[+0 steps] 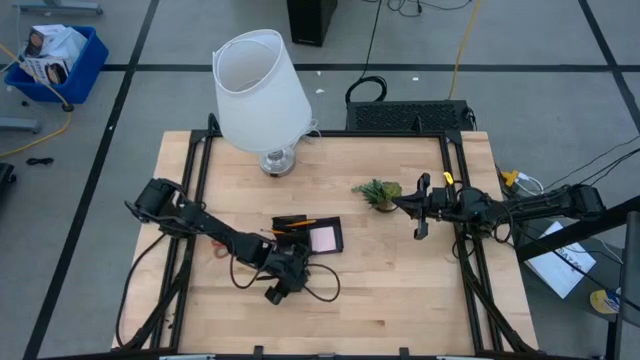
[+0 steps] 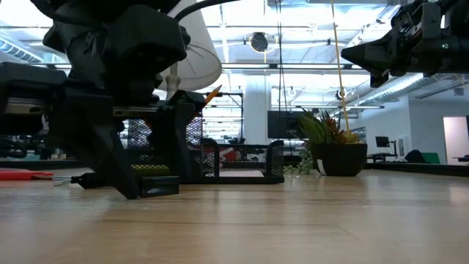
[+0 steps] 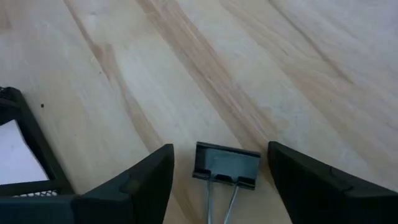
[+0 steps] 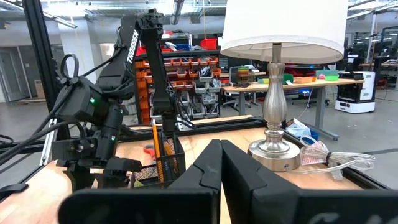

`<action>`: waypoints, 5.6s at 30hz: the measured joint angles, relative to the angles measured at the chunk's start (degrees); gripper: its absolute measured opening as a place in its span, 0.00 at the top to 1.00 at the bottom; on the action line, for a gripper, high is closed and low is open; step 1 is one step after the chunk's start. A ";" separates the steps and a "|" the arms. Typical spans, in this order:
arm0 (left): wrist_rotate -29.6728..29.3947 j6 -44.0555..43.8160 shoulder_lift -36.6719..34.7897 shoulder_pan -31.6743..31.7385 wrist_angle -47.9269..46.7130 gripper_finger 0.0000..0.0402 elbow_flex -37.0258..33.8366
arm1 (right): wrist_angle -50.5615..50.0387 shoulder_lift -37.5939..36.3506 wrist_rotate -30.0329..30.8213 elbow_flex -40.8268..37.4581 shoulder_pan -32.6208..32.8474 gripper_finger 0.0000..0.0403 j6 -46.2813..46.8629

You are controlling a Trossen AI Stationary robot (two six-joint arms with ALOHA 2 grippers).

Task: Pick and place office supplies into organizer
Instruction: Put the bottom black binder clip into the black desk organizer

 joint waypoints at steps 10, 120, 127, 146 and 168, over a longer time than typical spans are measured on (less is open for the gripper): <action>-1.76 -1.70 0.11 0.40 0.12 0.52 0.04 | 0.01 0.00 0.00 -0.01 -0.01 1.00 0.00; -0.15 -16.86 12.89 2.20 8.28 0.24 11.90 | -0.34 0.00 0.00 -0.01 -0.01 1.00 0.00; -2.36 -18.09 12.89 1.21 6.57 0.28 11.96 | -0.40 0.00 0.00 -0.01 -0.01 1.00 -0.01; -6.45 -20.31 12.85 0.76 6.15 0.63 11.89 | -0.40 0.00 0.00 0.01 -0.01 1.00 0.00; -21.35 -30.51 6.40 -7.21 1.54 0.75 11.76 | -0.40 0.00 0.00 -0.01 0.01 1.00 -0.02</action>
